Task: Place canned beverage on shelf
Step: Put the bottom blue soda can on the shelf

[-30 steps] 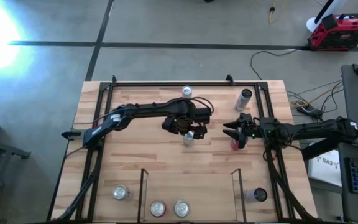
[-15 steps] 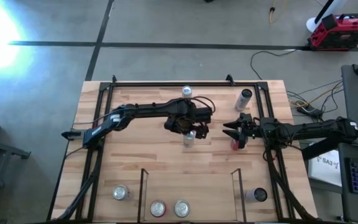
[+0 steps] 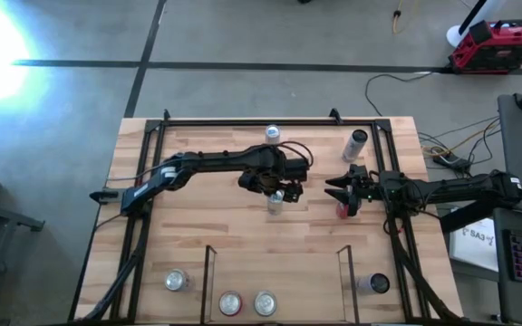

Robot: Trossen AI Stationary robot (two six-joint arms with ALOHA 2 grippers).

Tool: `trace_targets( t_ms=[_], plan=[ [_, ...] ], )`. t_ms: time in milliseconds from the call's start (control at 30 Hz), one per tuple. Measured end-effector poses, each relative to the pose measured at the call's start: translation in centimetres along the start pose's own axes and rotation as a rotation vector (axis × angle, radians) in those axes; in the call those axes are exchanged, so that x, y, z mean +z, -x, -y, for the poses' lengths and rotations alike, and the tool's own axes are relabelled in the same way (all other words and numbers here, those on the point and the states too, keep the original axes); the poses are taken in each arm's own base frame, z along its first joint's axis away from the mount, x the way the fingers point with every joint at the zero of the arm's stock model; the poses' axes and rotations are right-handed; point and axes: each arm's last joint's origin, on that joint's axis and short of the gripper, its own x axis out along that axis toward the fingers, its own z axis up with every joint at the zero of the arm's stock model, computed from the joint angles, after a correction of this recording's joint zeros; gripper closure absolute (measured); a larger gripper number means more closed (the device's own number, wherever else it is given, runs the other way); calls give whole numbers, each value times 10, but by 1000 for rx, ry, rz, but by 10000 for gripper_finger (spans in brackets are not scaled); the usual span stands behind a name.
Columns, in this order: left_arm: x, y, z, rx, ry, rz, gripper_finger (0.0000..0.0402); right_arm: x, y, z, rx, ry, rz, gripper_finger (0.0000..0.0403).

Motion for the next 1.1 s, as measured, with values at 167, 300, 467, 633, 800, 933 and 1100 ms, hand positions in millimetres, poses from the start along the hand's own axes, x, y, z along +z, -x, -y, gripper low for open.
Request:
trace_targets(
  t_ms=[167,300,467,633,800,933,1100],
  plan=[
    [0,-7,0,5,-4,-3,87,0,0,0,0,0,0,220],
    [0,-10,2,-10,-17,2,134,0,0,0,0,0,0,220],
    [0,-10,2,-8,10,2,188,0,0,0,0,0,0,220],
    [0,-9,-1,18,129,-9,188,0,0,0,0,0,0,220],
    [0,-9,-4,43,359,-6,167,0,0,0,0,0,0,220],
    [1,-9,-5,52,507,1,160,0,0,0,0,0,0,220],
    [0,-9,-6,71,673,7,168,0,0,0,0,0,0,220]
  ],
)
